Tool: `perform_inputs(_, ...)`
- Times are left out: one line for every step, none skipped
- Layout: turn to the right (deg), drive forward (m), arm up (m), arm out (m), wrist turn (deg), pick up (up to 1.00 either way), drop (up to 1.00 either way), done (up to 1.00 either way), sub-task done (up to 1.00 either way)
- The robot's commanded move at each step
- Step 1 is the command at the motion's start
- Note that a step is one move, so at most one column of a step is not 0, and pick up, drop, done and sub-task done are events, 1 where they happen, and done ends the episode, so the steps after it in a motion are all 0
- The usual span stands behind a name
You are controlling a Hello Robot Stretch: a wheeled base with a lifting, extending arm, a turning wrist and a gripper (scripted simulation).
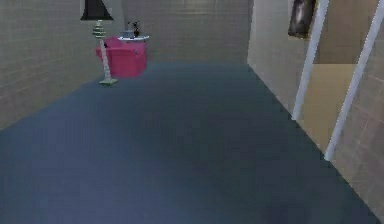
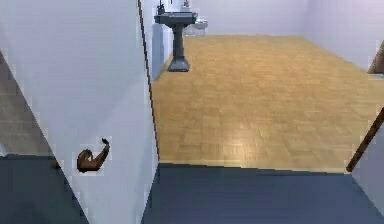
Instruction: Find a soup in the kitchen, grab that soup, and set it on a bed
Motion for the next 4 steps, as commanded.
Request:
perform_inputs(0.0,0.65,0.00,0.00,0.0,0.00,0.00,0.00,0.00)
perform_inputs(36.0,0.00,0.00,0.00,0.0,0.00,0.00,0.00,0.00)
perform_inputs(0.0,1.00,0.00,0.00,0.0,0.00,0.00,0.00,0.00)
perform_inputs(0.0,0.75,0.00,0.00,0.0,0.00,0.00,0.00,0.00)
